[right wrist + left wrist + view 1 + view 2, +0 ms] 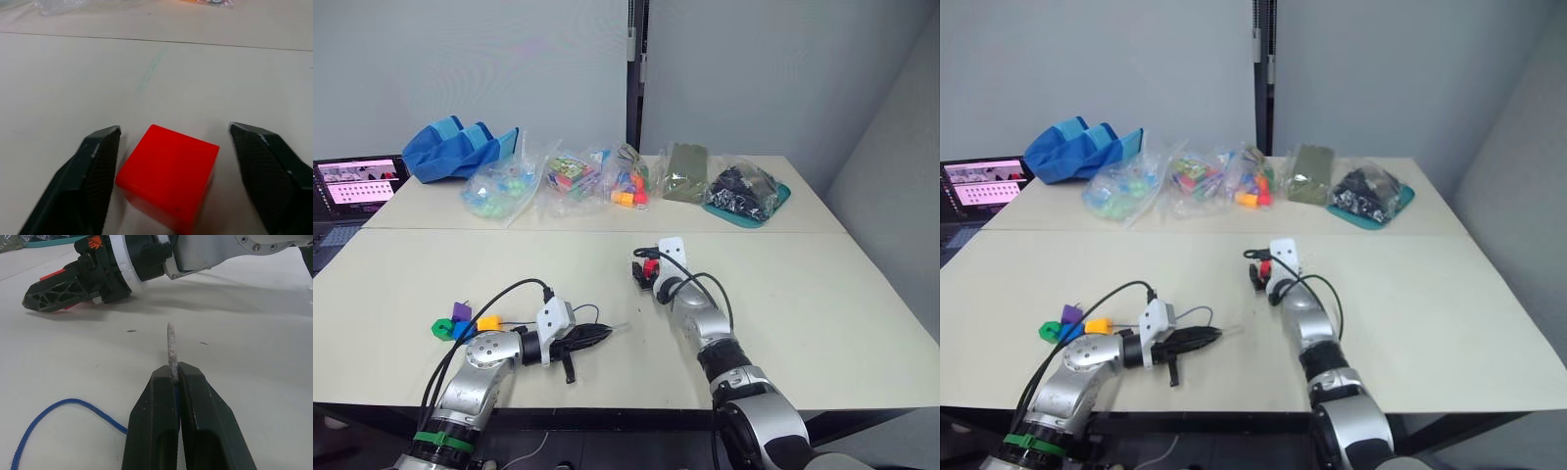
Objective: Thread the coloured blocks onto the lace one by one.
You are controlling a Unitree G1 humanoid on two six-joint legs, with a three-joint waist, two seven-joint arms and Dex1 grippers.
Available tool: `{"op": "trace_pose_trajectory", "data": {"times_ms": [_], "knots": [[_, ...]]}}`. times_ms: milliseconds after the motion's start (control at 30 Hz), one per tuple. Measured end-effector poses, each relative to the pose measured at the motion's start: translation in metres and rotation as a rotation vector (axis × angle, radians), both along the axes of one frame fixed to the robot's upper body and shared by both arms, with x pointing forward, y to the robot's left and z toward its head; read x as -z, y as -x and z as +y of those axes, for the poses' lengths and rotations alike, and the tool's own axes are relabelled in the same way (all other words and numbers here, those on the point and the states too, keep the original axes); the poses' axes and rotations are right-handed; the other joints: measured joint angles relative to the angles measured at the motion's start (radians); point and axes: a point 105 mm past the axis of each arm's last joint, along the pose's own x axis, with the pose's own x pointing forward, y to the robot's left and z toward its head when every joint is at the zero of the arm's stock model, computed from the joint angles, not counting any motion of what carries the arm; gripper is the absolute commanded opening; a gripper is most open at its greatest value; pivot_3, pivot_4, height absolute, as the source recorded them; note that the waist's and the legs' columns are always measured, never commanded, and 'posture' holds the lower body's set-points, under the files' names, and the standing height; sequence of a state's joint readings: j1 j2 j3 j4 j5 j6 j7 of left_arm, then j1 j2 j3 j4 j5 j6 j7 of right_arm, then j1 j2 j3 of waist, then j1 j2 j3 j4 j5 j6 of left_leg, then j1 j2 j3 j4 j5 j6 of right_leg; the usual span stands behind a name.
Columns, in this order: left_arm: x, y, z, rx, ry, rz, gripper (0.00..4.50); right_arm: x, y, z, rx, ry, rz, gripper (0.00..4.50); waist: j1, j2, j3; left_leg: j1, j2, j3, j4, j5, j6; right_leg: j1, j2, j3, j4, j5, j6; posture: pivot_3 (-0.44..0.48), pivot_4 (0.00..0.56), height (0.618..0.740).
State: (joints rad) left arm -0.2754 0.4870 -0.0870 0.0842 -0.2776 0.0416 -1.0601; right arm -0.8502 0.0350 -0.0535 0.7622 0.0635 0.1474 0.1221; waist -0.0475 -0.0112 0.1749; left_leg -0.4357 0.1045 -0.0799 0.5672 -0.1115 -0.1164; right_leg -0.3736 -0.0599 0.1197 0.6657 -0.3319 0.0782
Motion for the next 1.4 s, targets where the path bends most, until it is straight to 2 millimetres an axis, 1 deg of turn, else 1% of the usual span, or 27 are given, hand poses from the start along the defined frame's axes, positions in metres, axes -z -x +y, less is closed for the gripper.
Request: {"op": "trace_pose_trajectory", "data": {"times_ms": [33,67,100,167,233,333,400,467,533,600,700,833,900,1067,1133,1200,1300,1400], "knots": [[0.0,0.0,0.0,0.0,0.0,0.0,0.0,0.0,0.0,0.001,-0.002,-0.002,-0.002,2.44,0.0,0.0,0.0,0.0,0.0,0.0,0.0,0.0,0.0,0.0,0.0,0.0,0.0,0.0,0.0,0.0,0.15,0.74],[0.0,0.0,0.0,0.0,0.0,0.0,0.0,0.0,0.001,0.002,-0.005,-0.005,-0.007,1.96,0.0,0.0,0.0,0.0,0.0,0.0,0.0,0.0,0.0,0.0,0.0,0.0,0.0,0.0,0.0,0.0,0.15,0.74],[0.0,0.0,0.0,0.0,0.0,0.0,0.0,0.0,0.003,0.004,-0.01,-0.008,-0.012,1.59,0.0,0.0,0.0,0.0,0.0,0.0,0.0,0.0,0.0,0.0,0.0,0.0,0.0,0.0,0.0,0.0,0.15,0.74],[0.0,0.0,0.0,0.0,0.0,0.001,0.0,0.001,0.006,0.004,-0.014,-0.011,-0.016,1.2,0.0,0.0,0.0,0.0,0.0,0.0,0.0,0.0,0.0,0.0,0.0,0.0,0.0,0.0,0.0,0.0,0.15,0.74],[0.0,0.0,-0.001,0.002,0.0,0.001,0.0,0.0,0.009,0.003,-0.017,-0.009,-0.02,1.22,0.001,0.0,0.0,0.0,0.0,0.0,0.0,0.0,0.0,0.0,0.0,0.0,0.0,0.0,0.0,0.0,0.15,0.74],[0.001,0.001,-0.004,0.01,0.006,0.005,0.0,-0.001,0.015,-0.004,-0.018,0.004,-0.028,1.22,0.005,0.0,0.0,0.0,0.0,0.0,0.0,0.0,0.0,0.0,0.0,0.0,0.0,0.0,0.0,0.0,0.15,0.74],[0.001,0.001,-0.006,0.02,0.008,0.006,0.0,0.0,0.021,-0.014,-0.011,0.016,-0.029,1.22,0.007,0.0,0.0,-0.001,0.0,0.0,0.0,0.0,0.0,0.0,0.0,0.0,0.0,0.0,0.0,0.0,0.15,0.74],[0.0,0.001,-0.01,0.036,0.012,0.006,0.0,0.002,0.029,-0.029,0.009,0.031,-0.023,1.22,0.01,0.0,0.0,-0.001,0.0,0.0,0.0,0.0,0.0,0.0,0.0,0.0,0.0,0.0,0.0,0.0,0.15,0.74],[-0.002,-0.001,-0.016,0.062,0.017,0.003,0.0,0.007,0.043,-0.047,0.037,0.047,-0.009,1.22,0.015,0.0,0.0,-0.002,0.0,0.0,0.001,0.0,0.0,-0.001,0.0,0.0,-0.001,0.0,0.0,0.0,0.15,0.74],[-0.002,-0.002,-0.021,0.081,0.02,0.01,0.0,0.009,0.054,-0.055,0.05,0.036,0.002,1.22,0.01,0.0,0.0,-0.002,0.0,0.0,0.001,0.0,0.0,-0.001,0.0,0.0,0.0,0.0,0.0,0.0,0.15,0.74],[-0.002,-0.004,-0.032,0.13,0.034,0.019,0.0,0.009,0.074,-0.065,0.074,-0.005,0.012,1.22,0.006,0.0,0.0,-0.002,0.0,0.0,0.001,0.0,0.0,-0.001,0.0,0.0,0.0,0.0,0.0,0.0,0.15,0.74],[-0.004,-0.008,-0.041,0.181,0.042,0.022,0.0,0.015,0.098,-0.075,0.107,-0.042,0.043,1.22,0.004,0.0,0.0,-0.002,0.0,0.0,0.001,0.0,0.0,-0.001,0.0,0.0,0.0,0.0,0.0,0.0,0.15,0.74],[-0.004,-0.01,-0.045,0.201,0.044,0.032,0.0,0.018,0.109,-0.074,0.11,-0.089,0.069,1.22,0.003,0.0,0.0,-0.002,0.0,0.0,0.002,0.0,0.0,-0.001,0.0,0.0,0.0,0.0,0.0,0.0,0.15,0.74],[-0.004,-0.013,-0.057,0.276,0.048,0.047,0.0,0.022,0.128,-0.08,0.159,-0.136,0.096,1.22,0.008,0.0,0.0,-0.004,0.0,-0.001,0.003,0.0,0.0,-0.001,0.0,0.0,-0.001,0.0,0.001,0.0,0.15,0.74],[-0.004,-0.013,-0.061,0.302,0.045,0.049,0.0,0.022,0.132,-0.081,0.176,-0.142,0.103,1.22,0.007,0.0,0.0,-0.004,0.0,-0.001,0.003,0.0,0.0,-0.001,0.0,-0.001,-0.001,0.0,0.001,0.0,0.15,0.74],[-0.004,-0.014,-0.064,0.318,0.046,0.054,0.0,0.021,0.133,-0.082,0.182,-0.144,0.104,2.25,0.006,0.0,0.0,-0.004,0.0,-0.001,0.003,0.0,0.0,-0.001,0.0,-0.001,-0.001,0.0,0.001,0.0,0.15,0.74],[-0.002,-0.014,-0.066,0.336,0.044,0.056,0.0,0.019,0.135,-0.085,0.199,-0.143,0.099,3.22,0.004,0.0,0.0,-0.004,0.0,-0.001,0.003,0.0,0.0,-0.001,0.0,-0.001,-0.001,0.0,0.001,0.0,0.15,0.74],[-0.001,-0.013,-0.068,0.353,0.043,0.062,0.0,0.01,0.136,-0.09,0.217,-0.175,0.074,4.24,0.005,0.0,0.0,-0.004,0.0,-0.001,0.003,0.0,0.0,-0.001,0.0,-0.001,-0.001,0.0,0.001,0.0,0.15,0.74]]}}
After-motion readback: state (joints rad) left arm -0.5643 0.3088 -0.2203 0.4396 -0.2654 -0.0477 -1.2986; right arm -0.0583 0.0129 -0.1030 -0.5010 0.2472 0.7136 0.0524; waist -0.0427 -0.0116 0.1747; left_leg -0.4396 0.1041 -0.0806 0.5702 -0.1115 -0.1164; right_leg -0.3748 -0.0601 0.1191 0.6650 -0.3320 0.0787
